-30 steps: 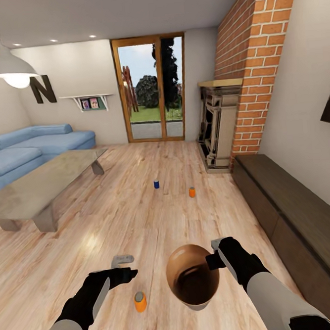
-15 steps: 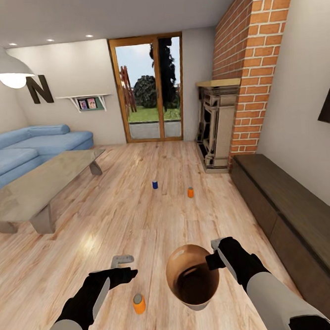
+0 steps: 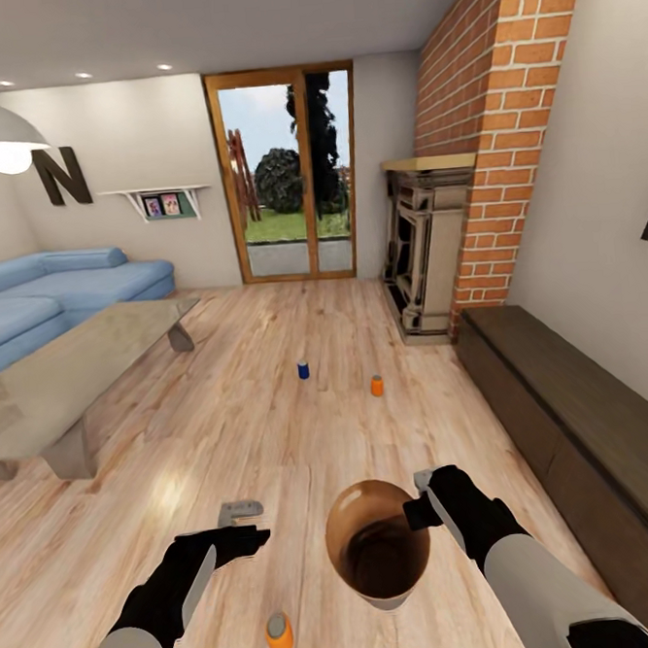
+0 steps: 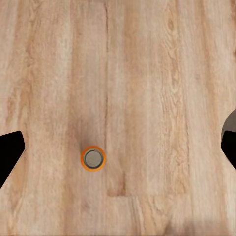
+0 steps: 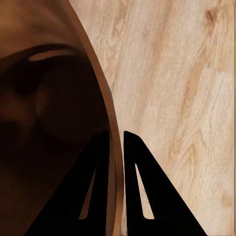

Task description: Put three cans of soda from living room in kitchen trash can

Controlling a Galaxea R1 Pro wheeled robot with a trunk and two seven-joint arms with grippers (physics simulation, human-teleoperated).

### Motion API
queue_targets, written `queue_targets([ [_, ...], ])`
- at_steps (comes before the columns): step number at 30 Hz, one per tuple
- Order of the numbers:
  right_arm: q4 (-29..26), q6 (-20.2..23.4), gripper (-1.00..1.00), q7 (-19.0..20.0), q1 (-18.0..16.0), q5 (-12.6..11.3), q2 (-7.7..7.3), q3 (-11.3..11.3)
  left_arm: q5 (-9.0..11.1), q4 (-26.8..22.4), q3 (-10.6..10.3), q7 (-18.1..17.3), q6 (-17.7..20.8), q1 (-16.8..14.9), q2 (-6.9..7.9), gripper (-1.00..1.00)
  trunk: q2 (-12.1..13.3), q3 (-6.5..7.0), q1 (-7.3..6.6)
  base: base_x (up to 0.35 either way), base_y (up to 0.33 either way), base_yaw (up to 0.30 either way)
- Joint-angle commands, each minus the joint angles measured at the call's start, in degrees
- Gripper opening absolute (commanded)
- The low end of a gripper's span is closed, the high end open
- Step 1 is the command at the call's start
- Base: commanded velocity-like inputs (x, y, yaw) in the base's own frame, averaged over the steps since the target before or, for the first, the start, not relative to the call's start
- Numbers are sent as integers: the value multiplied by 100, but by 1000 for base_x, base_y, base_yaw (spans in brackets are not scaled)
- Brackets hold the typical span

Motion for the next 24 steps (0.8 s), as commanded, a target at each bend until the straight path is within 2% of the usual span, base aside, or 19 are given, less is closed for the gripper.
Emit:
queue_targets([
  [1, -3, 2, -100, 25, -2, -63, 1, -6, -2, -1, -2, 0, -13, 0, 0, 100, 0, 1, 0, 303, 54, -14],
  [7, -3, 2, -100, 25, -2, -70, 1, -10, -10, -1, -6, 0, -60, 1, 0, 100, 0, 1, 0, 316, 25, -83],
  [15, -3, 2, -100, 25, -2, -72, 2, -14, -15, 0, -7, 0, -76, 1, 0, 100, 0, 1, 0, 284, 5, -195],
  [24, -3, 2, -100, 25, -2, -72, 6, -9, -9, -5, -7, 0, -78, 0, 0, 100, 0, 1, 0, 139, 1, -182],
])
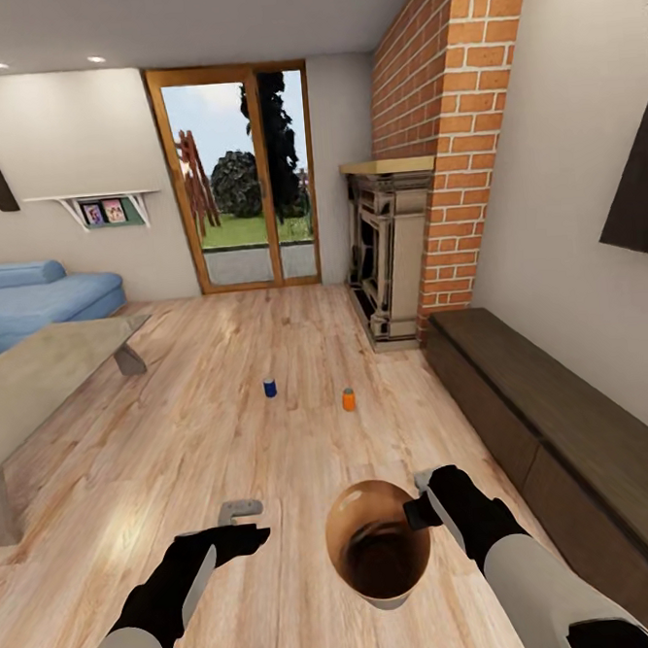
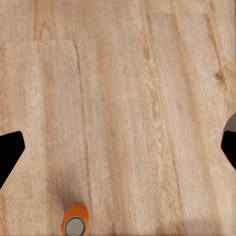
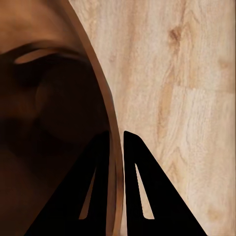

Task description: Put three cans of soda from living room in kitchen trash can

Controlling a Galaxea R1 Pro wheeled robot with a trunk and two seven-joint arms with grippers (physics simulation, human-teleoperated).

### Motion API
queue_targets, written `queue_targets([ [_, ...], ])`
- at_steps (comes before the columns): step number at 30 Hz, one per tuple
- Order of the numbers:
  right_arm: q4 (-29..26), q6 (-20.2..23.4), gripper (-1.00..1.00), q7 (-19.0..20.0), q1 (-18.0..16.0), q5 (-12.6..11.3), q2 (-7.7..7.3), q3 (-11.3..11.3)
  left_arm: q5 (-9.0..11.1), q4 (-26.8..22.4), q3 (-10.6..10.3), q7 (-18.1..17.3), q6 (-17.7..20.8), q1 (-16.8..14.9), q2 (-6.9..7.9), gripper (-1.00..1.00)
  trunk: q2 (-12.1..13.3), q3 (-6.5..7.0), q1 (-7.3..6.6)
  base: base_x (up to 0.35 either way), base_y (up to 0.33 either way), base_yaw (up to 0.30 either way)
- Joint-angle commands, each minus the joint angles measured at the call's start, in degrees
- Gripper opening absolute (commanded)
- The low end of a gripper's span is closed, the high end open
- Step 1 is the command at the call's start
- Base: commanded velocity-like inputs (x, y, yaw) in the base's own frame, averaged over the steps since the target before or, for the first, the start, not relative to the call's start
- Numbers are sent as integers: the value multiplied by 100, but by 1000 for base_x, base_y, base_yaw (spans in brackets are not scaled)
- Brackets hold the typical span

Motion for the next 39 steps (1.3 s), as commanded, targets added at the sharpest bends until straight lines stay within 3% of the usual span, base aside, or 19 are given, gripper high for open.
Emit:
queue_targets([
  [1, -3, 4, -100, 29, -2, -108, 3, -6, 1, -1, 0, 0, -1, 0, -3, 100, 0, 1, 0, 32, 0, -49],
  [16, -3, 9, -100, 29, -2, -107, 5, -4, 3, 4, 0, 0, -1, 1, -7, 100, 0, -19, 0, 21, 0, -2],
  [31, -3, 8, -100, 29, -2, -103, 6, -4, 1, 4, 0, 0, -1, 1, -9, 100, 0, -50, 0, 187, 40, 18],
  [39, -3, 7, -100, 29, -2, -104, 6, -4, 2, 2, 0, 0, -1, 2, -9, 100, 0, -72, 0, 25, 43, 91],
])
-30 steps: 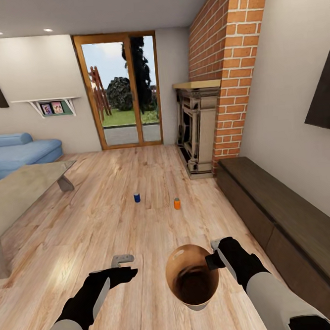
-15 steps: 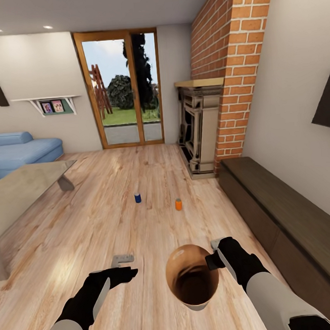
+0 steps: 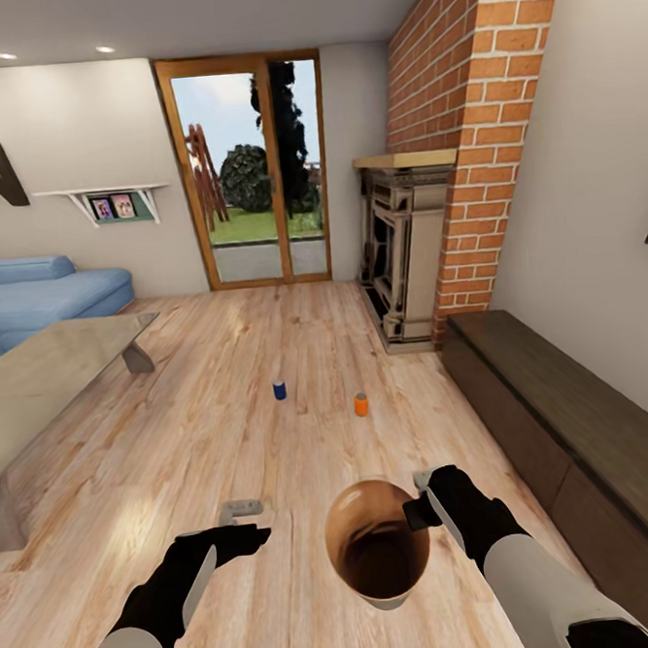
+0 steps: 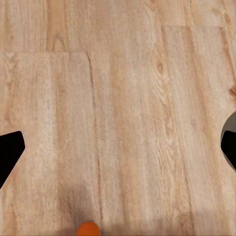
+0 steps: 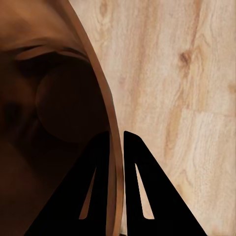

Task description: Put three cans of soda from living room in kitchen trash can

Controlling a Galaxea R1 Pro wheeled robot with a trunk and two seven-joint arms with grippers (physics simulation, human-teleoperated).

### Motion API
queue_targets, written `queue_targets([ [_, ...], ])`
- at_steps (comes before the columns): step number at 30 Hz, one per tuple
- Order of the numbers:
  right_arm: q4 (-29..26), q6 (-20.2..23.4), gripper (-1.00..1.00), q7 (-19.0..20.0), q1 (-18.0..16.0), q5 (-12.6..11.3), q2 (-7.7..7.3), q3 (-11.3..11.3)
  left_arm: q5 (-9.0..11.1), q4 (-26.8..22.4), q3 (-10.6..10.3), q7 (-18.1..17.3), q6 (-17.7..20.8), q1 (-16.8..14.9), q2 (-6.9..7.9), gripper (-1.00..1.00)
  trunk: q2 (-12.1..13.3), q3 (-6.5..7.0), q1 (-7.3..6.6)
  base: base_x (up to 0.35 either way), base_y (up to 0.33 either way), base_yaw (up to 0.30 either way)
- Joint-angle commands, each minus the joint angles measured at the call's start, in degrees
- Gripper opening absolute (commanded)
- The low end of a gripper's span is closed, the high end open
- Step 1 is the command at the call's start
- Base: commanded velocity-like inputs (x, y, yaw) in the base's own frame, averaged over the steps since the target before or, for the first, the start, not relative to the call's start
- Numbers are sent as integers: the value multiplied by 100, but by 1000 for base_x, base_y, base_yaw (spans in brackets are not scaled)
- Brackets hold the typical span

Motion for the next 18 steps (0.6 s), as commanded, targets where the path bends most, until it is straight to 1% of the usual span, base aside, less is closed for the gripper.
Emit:
queue_targets([
  [1, -3, 3, -100, 28, -2, -91, 2, -7, 0, 1, 0, 0, -1, 1, 0, 100, 0, 0, 0, -53, 56, 33],
  [18, -3, 2, -100, 28, -2, -87, -7, -7, 0, -1, 0, 0, -6, 5, 0, 100, 0, -3, 0, -35, 9, 5],
])
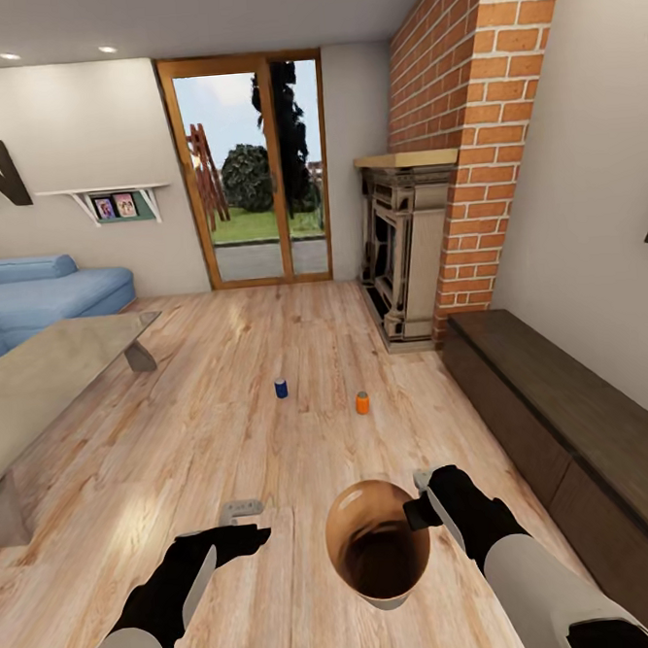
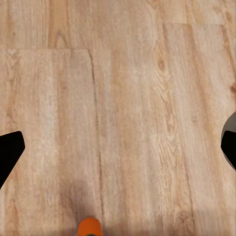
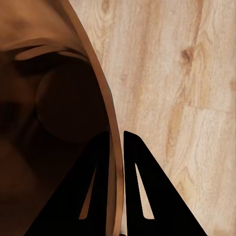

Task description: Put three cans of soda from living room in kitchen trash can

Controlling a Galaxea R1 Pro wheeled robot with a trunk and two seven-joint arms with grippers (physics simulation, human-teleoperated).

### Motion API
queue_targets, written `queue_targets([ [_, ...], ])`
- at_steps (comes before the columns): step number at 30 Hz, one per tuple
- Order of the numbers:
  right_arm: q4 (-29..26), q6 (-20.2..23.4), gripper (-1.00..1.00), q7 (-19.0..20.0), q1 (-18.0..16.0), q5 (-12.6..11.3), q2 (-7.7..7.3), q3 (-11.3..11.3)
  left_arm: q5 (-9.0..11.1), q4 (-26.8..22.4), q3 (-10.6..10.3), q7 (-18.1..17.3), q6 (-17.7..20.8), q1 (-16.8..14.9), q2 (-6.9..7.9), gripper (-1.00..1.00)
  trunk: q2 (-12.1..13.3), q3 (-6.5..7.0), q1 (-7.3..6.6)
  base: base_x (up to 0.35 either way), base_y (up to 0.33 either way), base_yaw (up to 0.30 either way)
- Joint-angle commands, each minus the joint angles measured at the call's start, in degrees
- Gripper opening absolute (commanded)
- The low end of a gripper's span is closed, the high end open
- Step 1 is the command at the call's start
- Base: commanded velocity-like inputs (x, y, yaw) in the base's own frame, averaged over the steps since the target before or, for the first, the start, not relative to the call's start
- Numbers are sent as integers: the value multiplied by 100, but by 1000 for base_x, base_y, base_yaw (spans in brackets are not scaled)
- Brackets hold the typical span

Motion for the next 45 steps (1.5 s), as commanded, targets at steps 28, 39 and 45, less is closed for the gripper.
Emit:
queue_targets([
  [28, -204, 584, -100, 26, -2, -89, -35, -94, 39, 958, 68, 818, 782, -33, -245, 100, 0, 1, 0, -1, 0, 0],
  [39, -248, 650, -100, 26, -11, -93, -27, -112, 195, 1462, 72, 1114, 472, -29, -376, 100, 0, 1, 0, 0, 0, 0],
  [45, -253, 652, -100, 26, -11, -90, -47, -112, 202, 1475, 71, 1117, 401, -26, -377, 100, 0, 1, 0, 0, 0, 0],
])
